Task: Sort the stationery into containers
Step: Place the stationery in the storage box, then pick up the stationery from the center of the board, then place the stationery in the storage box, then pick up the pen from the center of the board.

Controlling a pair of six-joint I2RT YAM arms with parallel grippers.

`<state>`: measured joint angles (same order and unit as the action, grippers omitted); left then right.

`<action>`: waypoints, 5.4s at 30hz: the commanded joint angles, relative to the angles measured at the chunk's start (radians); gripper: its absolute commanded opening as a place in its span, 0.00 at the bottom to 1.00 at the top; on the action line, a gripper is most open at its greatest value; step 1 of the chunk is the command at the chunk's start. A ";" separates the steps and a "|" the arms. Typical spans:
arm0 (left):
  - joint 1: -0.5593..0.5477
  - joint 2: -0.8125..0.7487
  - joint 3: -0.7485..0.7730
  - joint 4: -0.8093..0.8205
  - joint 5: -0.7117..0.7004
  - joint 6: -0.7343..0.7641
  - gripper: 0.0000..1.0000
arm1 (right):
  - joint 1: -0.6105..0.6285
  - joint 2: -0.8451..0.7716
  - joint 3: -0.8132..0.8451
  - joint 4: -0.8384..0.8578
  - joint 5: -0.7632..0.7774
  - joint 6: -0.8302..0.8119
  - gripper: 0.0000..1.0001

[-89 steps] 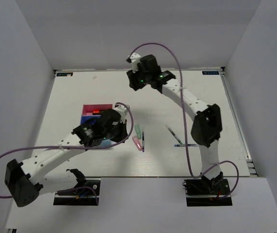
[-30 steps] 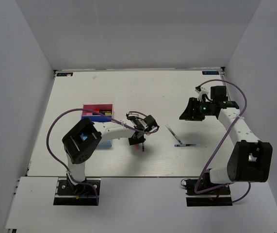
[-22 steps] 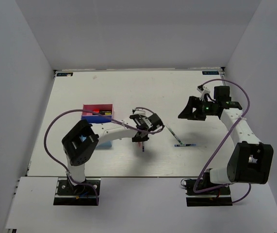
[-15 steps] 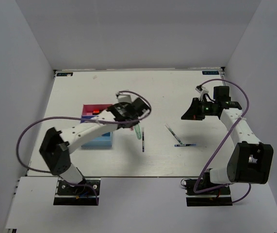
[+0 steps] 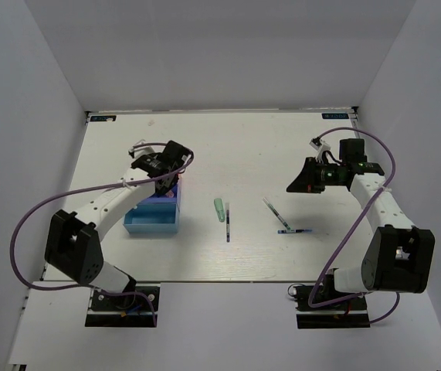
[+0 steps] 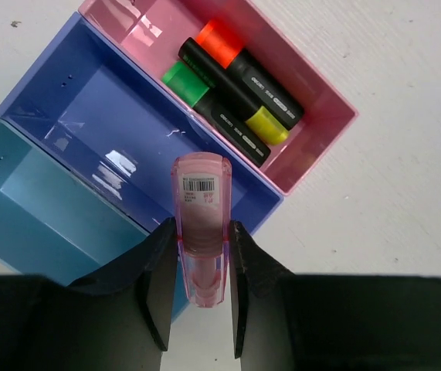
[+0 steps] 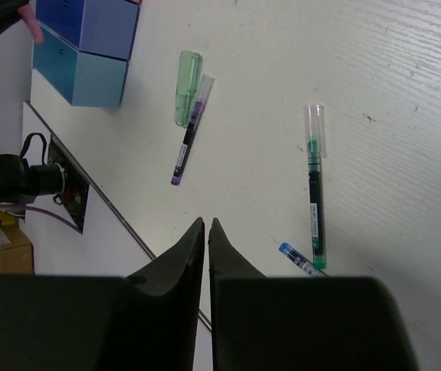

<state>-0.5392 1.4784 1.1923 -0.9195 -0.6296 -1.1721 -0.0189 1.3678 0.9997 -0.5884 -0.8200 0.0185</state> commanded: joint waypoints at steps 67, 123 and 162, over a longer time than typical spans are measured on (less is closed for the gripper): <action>-0.251 0.597 0.310 0.100 0.324 0.293 0.45 | -0.036 0.076 0.074 -0.133 0.062 -0.100 0.58; 0.085 0.060 0.003 0.120 0.002 0.213 0.62 | -0.019 0.103 0.079 -0.183 0.060 -0.216 0.58; -0.370 -0.386 -0.323 0.265 0.378 0.707 0.65 | 0.490 0.505 0.066 -0.079 0.878 -0.322 0.04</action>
<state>-0.8955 1.1522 0.8608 -0.6582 -0.2306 -0.4641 0.4774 1.7931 1.1168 -0.6914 0.0212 -0.2947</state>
